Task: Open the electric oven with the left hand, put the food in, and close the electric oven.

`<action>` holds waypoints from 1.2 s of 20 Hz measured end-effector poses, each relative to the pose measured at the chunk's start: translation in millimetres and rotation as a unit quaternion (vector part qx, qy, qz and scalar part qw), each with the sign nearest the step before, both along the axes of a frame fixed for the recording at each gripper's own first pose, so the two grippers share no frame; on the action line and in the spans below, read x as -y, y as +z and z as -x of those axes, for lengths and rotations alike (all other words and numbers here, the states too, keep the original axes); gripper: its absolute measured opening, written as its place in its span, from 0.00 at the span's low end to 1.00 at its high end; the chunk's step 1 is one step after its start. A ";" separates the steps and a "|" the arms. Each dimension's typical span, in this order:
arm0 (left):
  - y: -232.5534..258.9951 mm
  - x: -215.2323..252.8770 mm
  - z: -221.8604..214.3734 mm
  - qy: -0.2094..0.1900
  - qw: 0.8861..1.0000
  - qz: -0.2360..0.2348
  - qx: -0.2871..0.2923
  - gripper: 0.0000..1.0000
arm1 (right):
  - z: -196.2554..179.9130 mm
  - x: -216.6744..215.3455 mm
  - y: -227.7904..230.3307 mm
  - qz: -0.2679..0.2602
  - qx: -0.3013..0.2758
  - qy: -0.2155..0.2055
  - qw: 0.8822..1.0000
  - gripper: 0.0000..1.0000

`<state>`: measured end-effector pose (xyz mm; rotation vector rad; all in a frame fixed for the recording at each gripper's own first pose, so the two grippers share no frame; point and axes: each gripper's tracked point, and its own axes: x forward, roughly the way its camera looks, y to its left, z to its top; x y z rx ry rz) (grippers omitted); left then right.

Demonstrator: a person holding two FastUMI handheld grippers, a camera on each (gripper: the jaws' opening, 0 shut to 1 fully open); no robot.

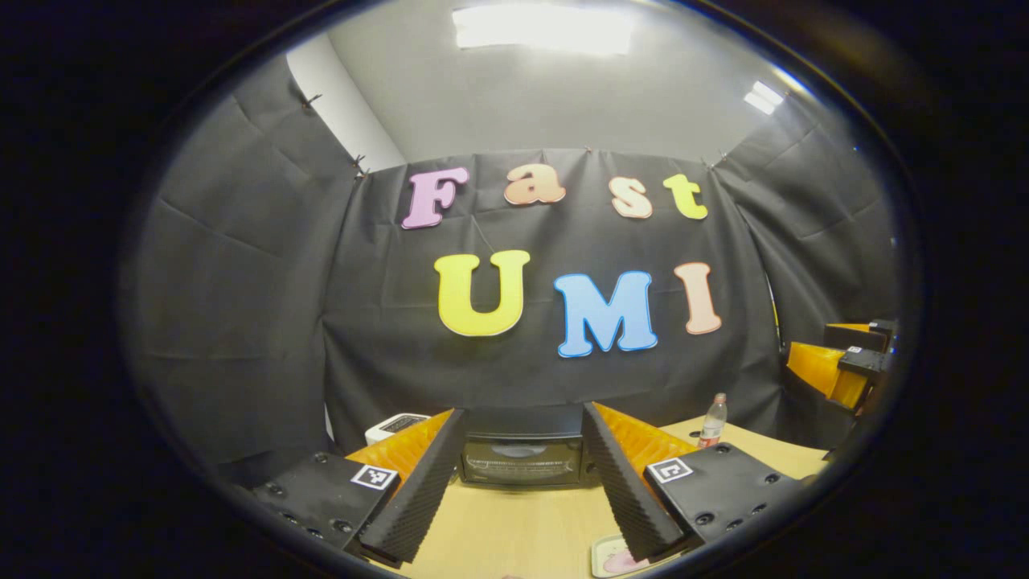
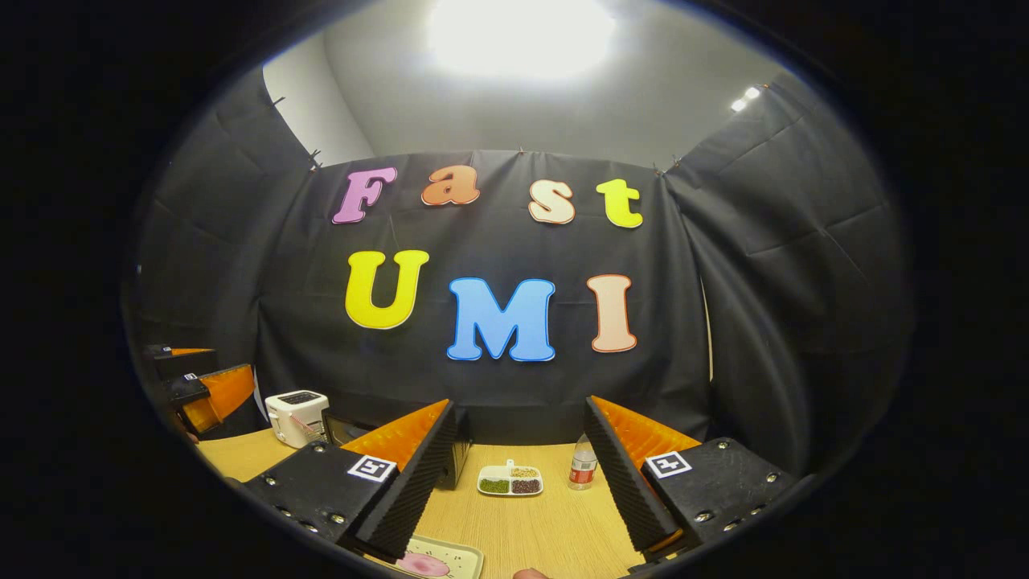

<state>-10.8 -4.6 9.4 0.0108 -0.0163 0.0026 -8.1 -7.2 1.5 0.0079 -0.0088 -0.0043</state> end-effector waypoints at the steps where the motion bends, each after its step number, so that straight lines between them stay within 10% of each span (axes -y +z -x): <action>1: -0.1 1.4 0.5 0.000 1.000 -0.001 0.000 0.96 | 0.9 1.1 -0.8 0.000 0.000 0.000 1.000 0.97; 24: -15.8 -19.4 -99.7 0.025 1.000 0.004 0.003 1.00 | -23.1 -0.2 -21.9 -0.013 -0.006 0.033 0.999 0.97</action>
